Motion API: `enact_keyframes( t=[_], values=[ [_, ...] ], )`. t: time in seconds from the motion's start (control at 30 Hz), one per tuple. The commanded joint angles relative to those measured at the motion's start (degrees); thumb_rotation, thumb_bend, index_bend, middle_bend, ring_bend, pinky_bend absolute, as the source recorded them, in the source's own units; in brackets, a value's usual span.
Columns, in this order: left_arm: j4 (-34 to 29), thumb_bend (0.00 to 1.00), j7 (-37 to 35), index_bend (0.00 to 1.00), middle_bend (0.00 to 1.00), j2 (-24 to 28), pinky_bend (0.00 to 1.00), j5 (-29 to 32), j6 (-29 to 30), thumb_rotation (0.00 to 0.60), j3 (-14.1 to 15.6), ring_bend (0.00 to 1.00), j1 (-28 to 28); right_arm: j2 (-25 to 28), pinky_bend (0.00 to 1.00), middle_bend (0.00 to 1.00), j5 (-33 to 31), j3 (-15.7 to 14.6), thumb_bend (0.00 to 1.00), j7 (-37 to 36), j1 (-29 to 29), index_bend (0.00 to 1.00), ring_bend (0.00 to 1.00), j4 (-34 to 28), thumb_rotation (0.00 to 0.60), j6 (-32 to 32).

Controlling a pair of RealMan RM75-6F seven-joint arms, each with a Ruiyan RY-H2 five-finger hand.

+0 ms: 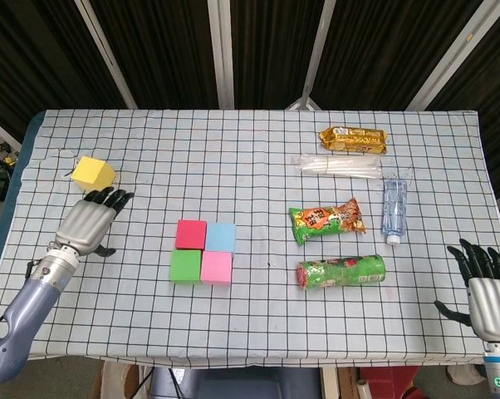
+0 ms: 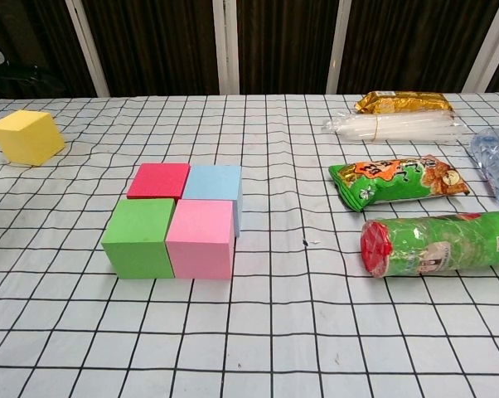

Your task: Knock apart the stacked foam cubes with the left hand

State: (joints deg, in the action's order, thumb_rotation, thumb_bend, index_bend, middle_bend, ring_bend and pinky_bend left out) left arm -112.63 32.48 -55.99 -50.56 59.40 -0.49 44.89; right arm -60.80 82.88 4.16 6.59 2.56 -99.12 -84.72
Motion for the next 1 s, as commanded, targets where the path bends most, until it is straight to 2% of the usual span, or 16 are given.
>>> enact_keyframes(
  t=[0.03,0.2,0.4,0.77,1.0],
  values=[
    [-1.6,0.02,-2.0,0.05,0.14,1.6,0.23,-3.5,-0.4,0.600,1.5,0.13,-2.3,0.0,0.00,0.09,0.1,0.0,0.06,0.0,0.0,0.17,0.10,-0.1,0.600,-0.1],
    [-1.5,0.02,-2.0,0.04,0.14,2.2,0.24,-4.5,-2.4,0.600,4.4,0.13,-4.0,0.0,0.00,0.09,0.3,-0.1,0.06,0.0,-0.1,0.17,0.10,-0.2,0.600,-0.3],
    [0.4,0.02,-0.4,0.02,0.15,-0.2,0.24,-2.7,-5.7,0.600,5.7,0.13,-3.6,0.1,0.00,0.09,0.2,-0.1,0.06,0.0,-0.1,0.17,0.10,-0.3,0.600,-0.4],
    [3.6,0.02,3.5,0.01,0.15,-9.1,0.24,1.7,-8.3,0.600,4.7,0.13,-0.5,0.5,0.00,0.09,0.0,0.2,0.06,-1.4,-0.4,0.17,0.10,0.1,0.600,-0.9],
    [4.6,0.02,5.5,0.01,0.15,-13.6,0.24,3.9,-7.5,0.600,3.0,0.13,1.6,0.7,0.00,0.09,0.1,0.4,0.06,-2.6,-0.7,0.17,0.10,0.3,0.600,-1.6]
  ],
)
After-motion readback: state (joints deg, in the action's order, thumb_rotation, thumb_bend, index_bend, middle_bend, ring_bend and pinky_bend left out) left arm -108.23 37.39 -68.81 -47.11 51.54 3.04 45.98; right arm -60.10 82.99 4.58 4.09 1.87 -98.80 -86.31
